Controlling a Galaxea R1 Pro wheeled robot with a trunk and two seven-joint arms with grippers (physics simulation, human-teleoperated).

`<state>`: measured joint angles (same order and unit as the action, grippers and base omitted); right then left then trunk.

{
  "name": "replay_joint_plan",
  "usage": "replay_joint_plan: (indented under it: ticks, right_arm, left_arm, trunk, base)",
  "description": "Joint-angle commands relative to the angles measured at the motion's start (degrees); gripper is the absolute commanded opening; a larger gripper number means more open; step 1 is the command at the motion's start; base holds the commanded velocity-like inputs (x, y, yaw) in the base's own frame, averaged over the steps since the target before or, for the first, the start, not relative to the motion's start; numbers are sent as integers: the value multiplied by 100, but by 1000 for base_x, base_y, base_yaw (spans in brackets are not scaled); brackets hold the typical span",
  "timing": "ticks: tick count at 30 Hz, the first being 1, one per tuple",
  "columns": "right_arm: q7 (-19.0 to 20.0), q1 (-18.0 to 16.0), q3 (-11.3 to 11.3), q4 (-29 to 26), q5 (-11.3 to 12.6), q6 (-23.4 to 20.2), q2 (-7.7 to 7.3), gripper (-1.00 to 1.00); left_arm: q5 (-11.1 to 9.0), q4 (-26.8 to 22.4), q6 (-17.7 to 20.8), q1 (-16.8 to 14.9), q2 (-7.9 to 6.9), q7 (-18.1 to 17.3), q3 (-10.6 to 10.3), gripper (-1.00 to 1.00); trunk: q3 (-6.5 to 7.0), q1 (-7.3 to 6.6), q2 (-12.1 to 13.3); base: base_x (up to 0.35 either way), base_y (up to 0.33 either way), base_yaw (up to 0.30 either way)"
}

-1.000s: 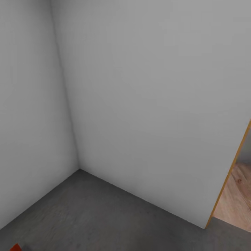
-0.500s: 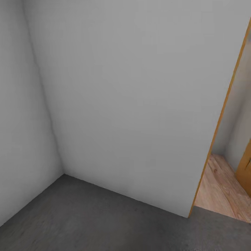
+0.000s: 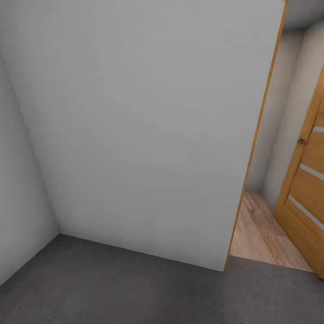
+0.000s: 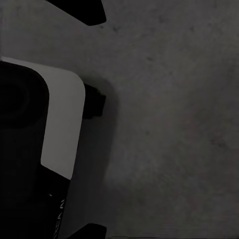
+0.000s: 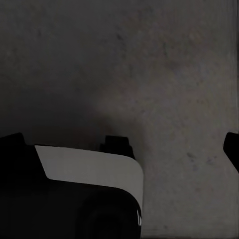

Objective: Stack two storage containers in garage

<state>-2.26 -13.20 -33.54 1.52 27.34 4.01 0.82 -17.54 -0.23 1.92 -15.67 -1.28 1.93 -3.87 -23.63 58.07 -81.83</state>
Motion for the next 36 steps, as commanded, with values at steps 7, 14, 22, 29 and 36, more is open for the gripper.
replay_joint_plan:
  ticks: [7, 14, 22, 29, 36]
  right_arm:
    - [-3, -7, -48, 23, 52, 21, 5, 100]
    - [-2, 65, -48, 23, 53, 27, 5, 100]
    - [-2, 81, -48, 23, 53, 42, -8, 100]
    - [-2, 81, -48, 23, 61, 39, -10, 100]
    - [-2, 81, -46, 23, 61, 39, -8, 100]
  left_arm:
    - [-24, 0, 19, 26, -1, -2, -43, 100]
    - [318, -3, -97, 201, 2, -6, -60, 100]
    - [487, -4, -208, 239, 5, 0, -62, 100]
    - [488, -4, -218, 239, 5, 0, -62, 100]
    - [495, -4, -218, 239, 12, 0, -64, 100]
  trunk:
    - [2, 0, -3]
    - [9, 0, -3]
    - [20, 0, -3]
    - [26, 0, -3]
    - [41, 0, -3]
  base:
    - [0, 0, -284]
    - [0, 0, -284]
    - [0, 0, -284]
    - [0, 0, -284]
    - [0, 0, -284]
